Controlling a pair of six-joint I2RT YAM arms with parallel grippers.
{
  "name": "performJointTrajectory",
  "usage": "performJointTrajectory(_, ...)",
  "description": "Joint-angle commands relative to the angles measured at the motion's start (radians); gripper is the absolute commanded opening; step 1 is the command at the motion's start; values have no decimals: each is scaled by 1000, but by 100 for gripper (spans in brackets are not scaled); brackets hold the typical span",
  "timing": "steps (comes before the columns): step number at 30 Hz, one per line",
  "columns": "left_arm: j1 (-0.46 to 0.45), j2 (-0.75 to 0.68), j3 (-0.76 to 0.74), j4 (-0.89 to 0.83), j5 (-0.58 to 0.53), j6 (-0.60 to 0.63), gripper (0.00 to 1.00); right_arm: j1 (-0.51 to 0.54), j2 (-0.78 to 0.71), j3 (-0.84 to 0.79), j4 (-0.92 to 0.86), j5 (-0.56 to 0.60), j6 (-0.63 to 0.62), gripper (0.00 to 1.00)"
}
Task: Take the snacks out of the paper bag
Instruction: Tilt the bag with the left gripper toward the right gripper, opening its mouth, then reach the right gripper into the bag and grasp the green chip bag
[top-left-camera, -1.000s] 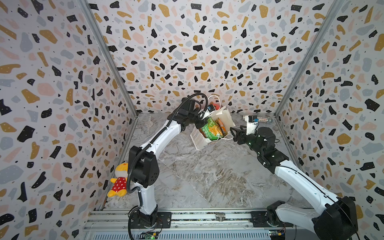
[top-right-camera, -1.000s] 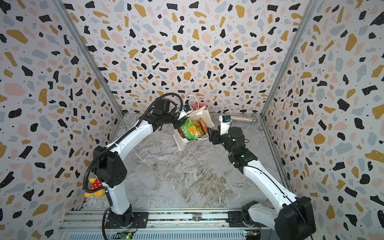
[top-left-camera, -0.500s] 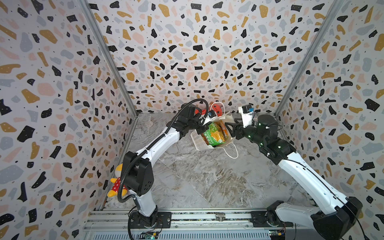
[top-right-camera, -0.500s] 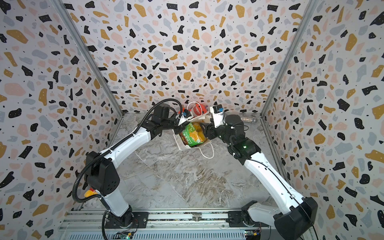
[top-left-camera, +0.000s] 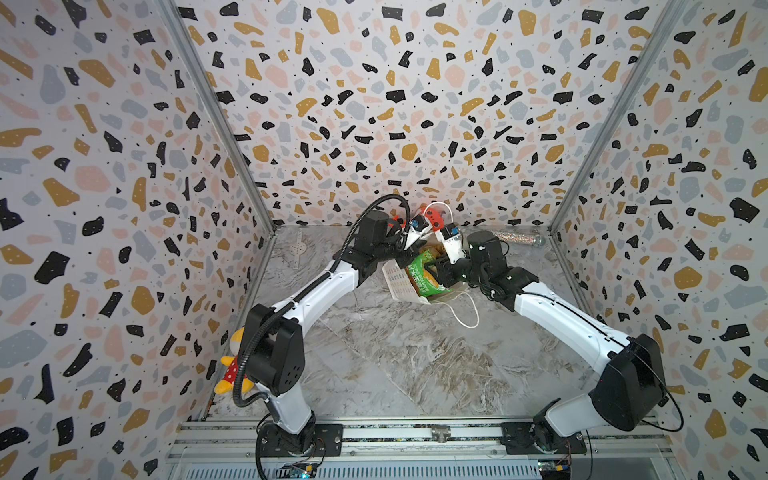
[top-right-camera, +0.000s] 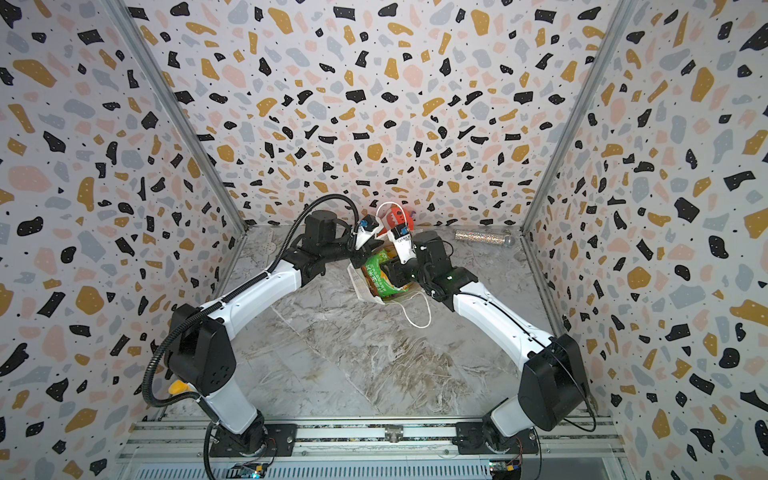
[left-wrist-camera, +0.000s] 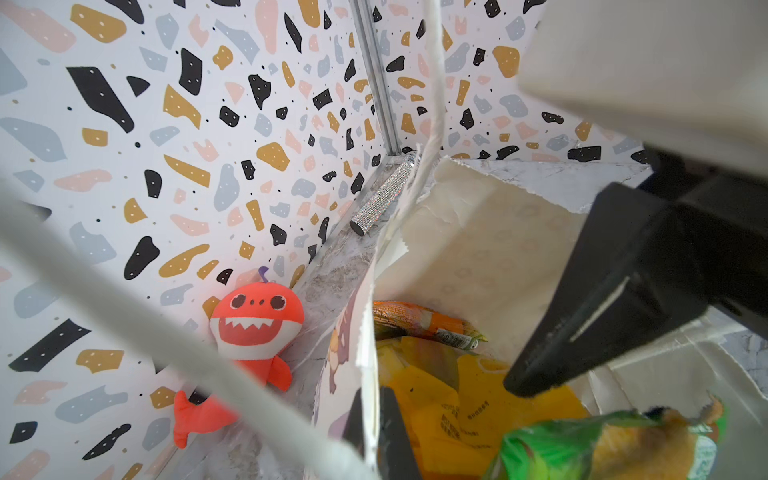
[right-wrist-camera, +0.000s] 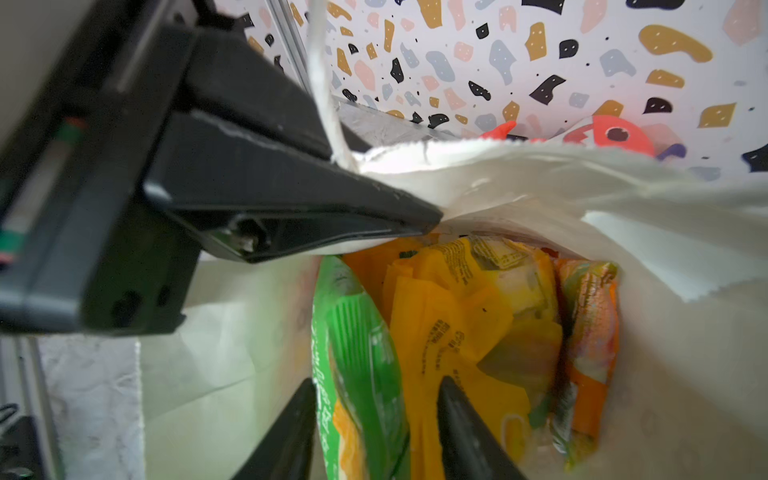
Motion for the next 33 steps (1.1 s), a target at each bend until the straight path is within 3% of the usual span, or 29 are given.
performJointTrajectory(1, -14, -49, -16, 128, 22, -26, 0, -1, -29, -9, 48, -34, 1, 38)
performJointTrajectory(4, -14, -45, -22, 138, 24, -33, 0, -1, -37, -18, 70, -48, 22, 26)
performJointTrajectory(8, -14, -9, 10, 122, 16, -30, 0, -5, -13, 13, 54, -43, 25, 21)
performJointTrajectory(11, -14, 23, 52, 77, 9, -13, 0, -8, 1, 23, 42, -40, 26, 22)
performJointTrajectory(14, -14, 36, 64, 66, -5, -10, 0, -7, -1, 11, 47, -40, 33, 35)
performJointTrajectory(15, -14, 37, 63, 65, -3, -10, 0, -7, 0, 9, 47, -47, 34, 35)
performJointTrajectory(25, -2, 39, 21, 107, -50, -29, 0, -30, -12, 19, 65, -42, 76, 0)
performJointTrajectory(33, 26, 84, 38, 131, -19, -52, 0, -50, 19, 118, 53, -51, 92, 0)
